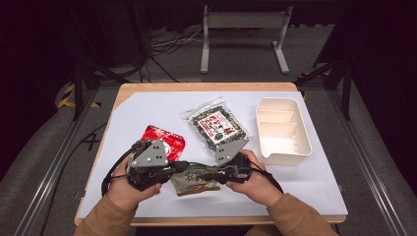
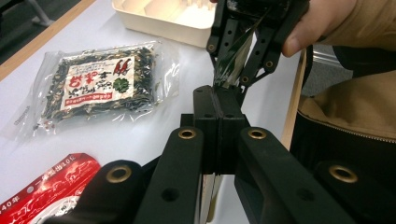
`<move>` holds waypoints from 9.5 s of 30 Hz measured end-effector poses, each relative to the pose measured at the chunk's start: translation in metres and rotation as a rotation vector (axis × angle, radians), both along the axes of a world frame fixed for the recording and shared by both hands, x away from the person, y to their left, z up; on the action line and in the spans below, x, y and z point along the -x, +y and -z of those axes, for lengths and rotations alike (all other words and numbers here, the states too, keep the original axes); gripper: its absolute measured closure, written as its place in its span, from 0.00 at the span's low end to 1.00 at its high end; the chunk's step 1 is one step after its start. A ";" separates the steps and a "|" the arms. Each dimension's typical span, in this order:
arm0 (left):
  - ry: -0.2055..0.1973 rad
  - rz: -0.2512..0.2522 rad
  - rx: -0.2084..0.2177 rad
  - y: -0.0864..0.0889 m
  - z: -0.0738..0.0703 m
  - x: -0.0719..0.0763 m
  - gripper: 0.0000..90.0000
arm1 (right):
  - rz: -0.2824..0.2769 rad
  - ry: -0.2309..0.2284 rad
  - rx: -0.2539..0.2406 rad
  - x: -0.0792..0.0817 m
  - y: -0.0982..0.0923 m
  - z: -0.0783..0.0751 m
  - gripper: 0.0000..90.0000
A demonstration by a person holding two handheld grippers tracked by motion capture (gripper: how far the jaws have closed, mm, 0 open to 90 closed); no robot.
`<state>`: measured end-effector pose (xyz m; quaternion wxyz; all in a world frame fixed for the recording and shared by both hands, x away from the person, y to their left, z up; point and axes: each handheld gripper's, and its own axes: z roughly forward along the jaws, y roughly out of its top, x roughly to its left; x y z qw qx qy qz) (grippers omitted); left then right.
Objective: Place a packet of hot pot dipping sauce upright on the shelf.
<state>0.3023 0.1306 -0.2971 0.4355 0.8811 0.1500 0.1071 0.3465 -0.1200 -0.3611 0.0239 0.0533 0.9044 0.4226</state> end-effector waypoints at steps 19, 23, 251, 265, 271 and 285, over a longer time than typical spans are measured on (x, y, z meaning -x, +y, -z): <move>-0.051 -0.086 0.113 0.017 0.002 -0.008 0.37 | 0.069 0.009 -0.012 -0.010 -0.034 -0.017 0.99; -0.045 -0.100 0.117 0.021 0.005 -0.011 0.36 | 0.095 0.000 -0.027 -0.014 -0.045 -0.024 0.99; 0.071 -0.436 0.196 0.106 0.078 -0.065 0.34 | 0.854 -0.086 0.045 -0.177 -0.245 -0.001 0.50; 0.058 -0.411 0.171 0.101 0.078 -0.076 0.33 | 0.899 -0.167 0.048 -0.140 -0.259 -0.018 0.43; 0.056 -0.412 0.167 0.103 0.076 -0.078 0.32 | 0.881 -0.165 0.048 -0.123 -0.260 -0.021 0.43; 0.072 -0.414 0.140 0.111 0.072 -0.081 0.30 | 0.757 -0.161 -0.084 -0.077 -0.235 -0.034 0.45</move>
